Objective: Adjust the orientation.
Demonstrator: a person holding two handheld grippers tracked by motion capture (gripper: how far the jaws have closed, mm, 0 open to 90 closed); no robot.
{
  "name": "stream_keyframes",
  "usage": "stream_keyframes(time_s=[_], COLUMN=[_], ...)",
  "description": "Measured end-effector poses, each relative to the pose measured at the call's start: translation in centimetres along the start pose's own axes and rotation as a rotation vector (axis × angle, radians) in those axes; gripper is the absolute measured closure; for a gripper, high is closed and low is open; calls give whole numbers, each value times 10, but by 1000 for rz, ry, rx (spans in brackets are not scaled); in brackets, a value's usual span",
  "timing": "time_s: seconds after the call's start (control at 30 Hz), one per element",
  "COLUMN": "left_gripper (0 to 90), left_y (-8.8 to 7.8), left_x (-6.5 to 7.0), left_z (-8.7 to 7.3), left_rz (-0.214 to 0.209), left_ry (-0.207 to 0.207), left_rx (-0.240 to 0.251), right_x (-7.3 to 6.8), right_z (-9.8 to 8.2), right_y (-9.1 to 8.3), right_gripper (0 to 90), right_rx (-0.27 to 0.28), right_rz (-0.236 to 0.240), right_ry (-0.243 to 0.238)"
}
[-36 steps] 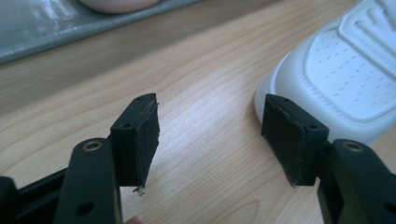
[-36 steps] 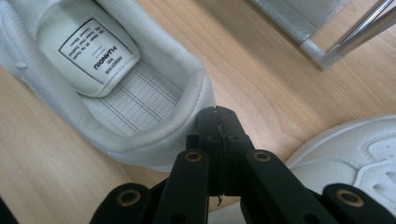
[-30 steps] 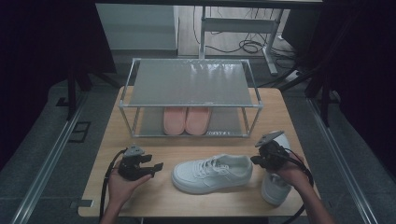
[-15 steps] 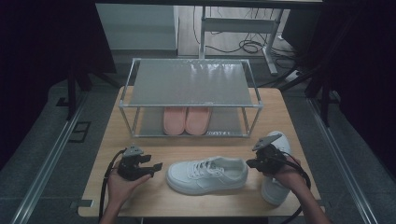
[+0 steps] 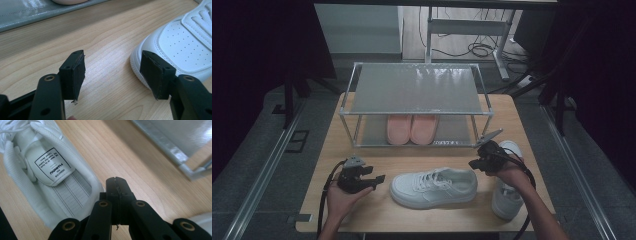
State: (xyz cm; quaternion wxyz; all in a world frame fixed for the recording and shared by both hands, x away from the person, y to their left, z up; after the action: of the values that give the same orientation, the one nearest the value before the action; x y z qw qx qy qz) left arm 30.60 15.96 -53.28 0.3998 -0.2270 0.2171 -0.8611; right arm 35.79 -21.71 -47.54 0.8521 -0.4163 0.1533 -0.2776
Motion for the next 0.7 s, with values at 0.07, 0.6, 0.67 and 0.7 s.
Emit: stream_keyframes(time_s=[0.07,0.6,0.67,0.7], left_gripper=[371,373,373,373], left_y=[-1,0,0,0], left_x=[0,1,0,0], left_z=[0,-1,-1,-1], left_rz=[0,1,2,2], left_ry=[1,5,4,4], left_rx=[1,-6,-7,-7], right_x=[-1,-17,-24,-27], right_z=[0,-19,-26,-28], right_y=[6,-3,-8,-9], right_gripper=[900,900,900,900], right_rx=[-24,-67,-68,-68], right_rz=[4,15,13,10], right_ry=[-4,-35,-51,-50])
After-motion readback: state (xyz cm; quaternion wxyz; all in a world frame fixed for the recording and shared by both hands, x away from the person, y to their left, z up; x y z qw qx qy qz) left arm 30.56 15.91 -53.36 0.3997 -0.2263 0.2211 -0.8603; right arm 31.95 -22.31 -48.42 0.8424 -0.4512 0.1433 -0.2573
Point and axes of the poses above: each handheld gripper's, and its own axes: y roughly forward along the jaws, z roughly out of its top, x roughly to its right, the point moved 5 cm from there along y, roughly forward along the jaws, and after that the axes turned 8 degrees about x, right-handed, at the moved point
